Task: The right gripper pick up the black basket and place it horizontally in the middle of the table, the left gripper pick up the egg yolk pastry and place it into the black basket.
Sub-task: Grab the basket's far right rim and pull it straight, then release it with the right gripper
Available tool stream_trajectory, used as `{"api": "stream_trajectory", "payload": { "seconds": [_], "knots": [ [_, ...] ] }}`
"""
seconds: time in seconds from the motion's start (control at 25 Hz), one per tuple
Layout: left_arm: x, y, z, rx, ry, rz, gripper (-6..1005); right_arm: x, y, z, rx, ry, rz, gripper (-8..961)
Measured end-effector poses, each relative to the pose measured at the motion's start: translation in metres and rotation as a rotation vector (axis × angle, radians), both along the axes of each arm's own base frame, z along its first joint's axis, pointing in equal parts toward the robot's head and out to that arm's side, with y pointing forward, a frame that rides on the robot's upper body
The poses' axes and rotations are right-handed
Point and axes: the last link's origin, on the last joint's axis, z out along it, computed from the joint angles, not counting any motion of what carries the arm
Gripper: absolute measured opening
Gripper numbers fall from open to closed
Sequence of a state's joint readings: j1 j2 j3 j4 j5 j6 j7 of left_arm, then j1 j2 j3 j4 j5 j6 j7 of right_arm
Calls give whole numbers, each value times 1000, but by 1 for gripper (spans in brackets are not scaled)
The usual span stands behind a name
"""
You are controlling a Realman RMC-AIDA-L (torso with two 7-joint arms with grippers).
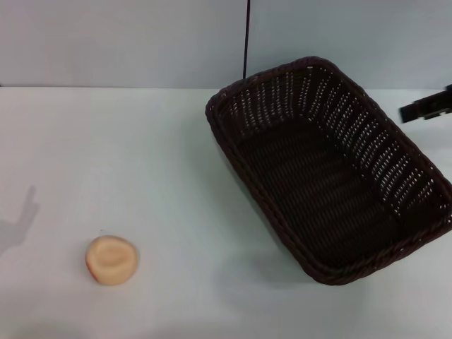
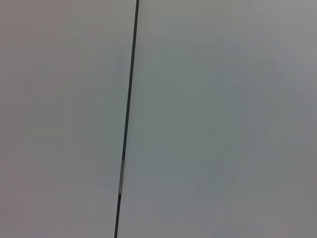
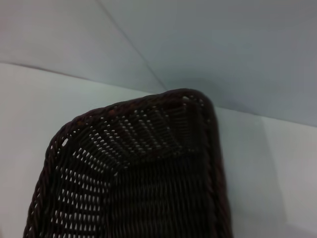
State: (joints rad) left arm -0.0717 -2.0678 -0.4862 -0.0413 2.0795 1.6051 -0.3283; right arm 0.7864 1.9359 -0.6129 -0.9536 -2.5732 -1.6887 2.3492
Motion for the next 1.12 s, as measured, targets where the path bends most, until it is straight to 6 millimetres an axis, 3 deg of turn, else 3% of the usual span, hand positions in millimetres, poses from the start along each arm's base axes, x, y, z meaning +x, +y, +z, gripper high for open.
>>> {"api": "stream_trajectory", "payload": {
  "seconds": [0.08, 0.36, 0.96, 1.12],
  "knots": [
    [0, 0, 0, -1, 0, 0, 844, -3, 3, -17, -13, 2, 4, 632],
    [0, -1, 0, -1, 0, 3, 844, -2, 7, -50, -36, -14, -6, 609],
    [-3, -7, -1, 0, 0, 19, 843, 2, 8, -68, -31, -60, 2, 544],
    [-3, -8, -1, 1, -1, 20, 843, 3, 9, -69, -29, -63, 4, 363]
  ]
}}
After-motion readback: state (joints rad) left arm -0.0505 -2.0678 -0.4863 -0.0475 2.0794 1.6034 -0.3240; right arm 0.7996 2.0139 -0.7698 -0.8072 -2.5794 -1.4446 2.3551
